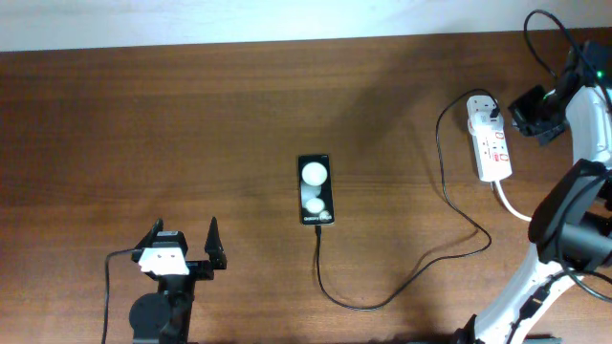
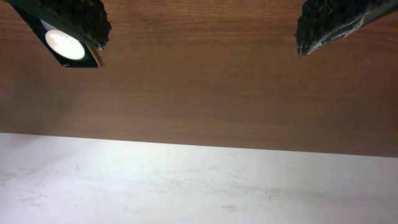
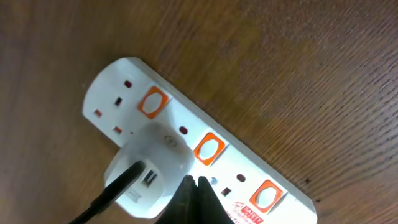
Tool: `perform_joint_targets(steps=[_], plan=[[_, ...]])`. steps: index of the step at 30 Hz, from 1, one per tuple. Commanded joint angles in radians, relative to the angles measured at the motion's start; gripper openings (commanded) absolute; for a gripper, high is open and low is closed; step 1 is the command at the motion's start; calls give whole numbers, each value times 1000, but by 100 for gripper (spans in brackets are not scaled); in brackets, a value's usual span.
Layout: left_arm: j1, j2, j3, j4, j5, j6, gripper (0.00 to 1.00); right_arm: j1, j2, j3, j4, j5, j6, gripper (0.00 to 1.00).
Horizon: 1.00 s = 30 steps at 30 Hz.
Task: Plug charger to phone and switch on socket
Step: 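Move the right gripper over the white power strip's switch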
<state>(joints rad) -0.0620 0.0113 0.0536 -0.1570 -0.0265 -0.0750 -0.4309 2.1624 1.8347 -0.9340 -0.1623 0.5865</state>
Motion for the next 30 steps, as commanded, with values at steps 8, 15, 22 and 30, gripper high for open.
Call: perform_joint_targets(steps=[8, 15, 22, 30], plan=[[6, -2, -10, 3, 5, -10, 99, 6, 45, 17, -3, -15, -3, 4], [6, -2, -10, 3, 5, -10, 99, 45, 53, 17, 7, 56, -2, 4], [6, -2, -10, 3, 5, -10, 99, 43, 53, 16, 3, 145, -2, 4], [6, -2, -10, 3, 5, -10, 99, 45, 83, 16, 4, 122, -3, 4]])
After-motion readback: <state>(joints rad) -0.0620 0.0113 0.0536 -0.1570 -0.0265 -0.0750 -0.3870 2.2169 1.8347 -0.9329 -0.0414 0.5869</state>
